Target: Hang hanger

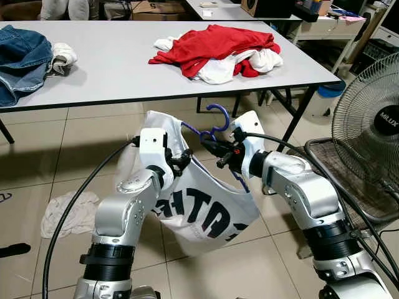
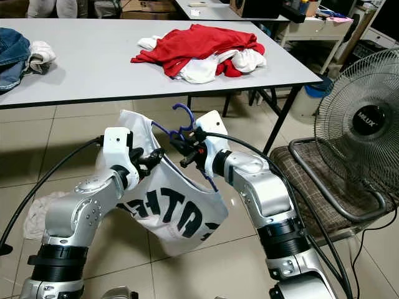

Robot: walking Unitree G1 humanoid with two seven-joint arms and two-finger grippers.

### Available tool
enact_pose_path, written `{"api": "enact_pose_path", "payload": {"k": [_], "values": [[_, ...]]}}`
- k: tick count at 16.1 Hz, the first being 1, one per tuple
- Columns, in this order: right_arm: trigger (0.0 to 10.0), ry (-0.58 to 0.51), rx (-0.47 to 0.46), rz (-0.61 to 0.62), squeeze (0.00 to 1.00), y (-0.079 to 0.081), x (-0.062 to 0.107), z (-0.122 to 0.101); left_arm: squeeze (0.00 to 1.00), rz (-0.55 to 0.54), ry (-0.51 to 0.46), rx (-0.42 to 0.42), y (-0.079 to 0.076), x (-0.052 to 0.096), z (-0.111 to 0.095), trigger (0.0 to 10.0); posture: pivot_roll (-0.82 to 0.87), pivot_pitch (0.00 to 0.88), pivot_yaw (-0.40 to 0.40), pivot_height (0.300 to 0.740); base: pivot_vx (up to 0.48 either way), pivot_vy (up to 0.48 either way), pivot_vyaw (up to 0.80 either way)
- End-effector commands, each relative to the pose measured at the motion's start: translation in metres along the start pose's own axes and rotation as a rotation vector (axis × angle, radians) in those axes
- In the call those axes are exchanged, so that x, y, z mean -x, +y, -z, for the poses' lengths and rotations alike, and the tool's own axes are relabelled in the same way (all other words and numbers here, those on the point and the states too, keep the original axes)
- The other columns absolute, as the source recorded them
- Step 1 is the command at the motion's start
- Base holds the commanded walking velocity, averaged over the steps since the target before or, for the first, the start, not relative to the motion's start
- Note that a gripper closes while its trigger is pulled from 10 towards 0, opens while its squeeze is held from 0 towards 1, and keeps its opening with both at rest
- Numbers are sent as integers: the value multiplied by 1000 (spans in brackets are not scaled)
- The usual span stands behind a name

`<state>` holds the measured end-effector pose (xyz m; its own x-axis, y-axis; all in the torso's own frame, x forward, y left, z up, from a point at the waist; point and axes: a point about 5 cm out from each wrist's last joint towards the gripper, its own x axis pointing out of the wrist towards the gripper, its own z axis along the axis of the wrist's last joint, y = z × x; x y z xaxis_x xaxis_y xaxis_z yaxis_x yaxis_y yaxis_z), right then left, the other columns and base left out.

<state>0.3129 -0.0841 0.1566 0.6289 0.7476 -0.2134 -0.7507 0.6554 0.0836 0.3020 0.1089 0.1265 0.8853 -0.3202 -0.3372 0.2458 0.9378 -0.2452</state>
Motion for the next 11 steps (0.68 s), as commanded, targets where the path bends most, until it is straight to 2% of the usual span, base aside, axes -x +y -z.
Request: {"api": "enact_pose_path", "payload": {"k": [1, 11], "values": [[10000, -39, 27, 7, 0, -3, 5, -13, 0, 12, 0, -19, -4, -2, 0, 0, -29, 0, -78, 740, 0, 0, 0], [10000, -31, 34, 5, 0, -6, 6, -14, 0, 20, -4, -40, -3, -1, 1, 0, -32, 0, -79, 740, 0, 0, 0]]}}
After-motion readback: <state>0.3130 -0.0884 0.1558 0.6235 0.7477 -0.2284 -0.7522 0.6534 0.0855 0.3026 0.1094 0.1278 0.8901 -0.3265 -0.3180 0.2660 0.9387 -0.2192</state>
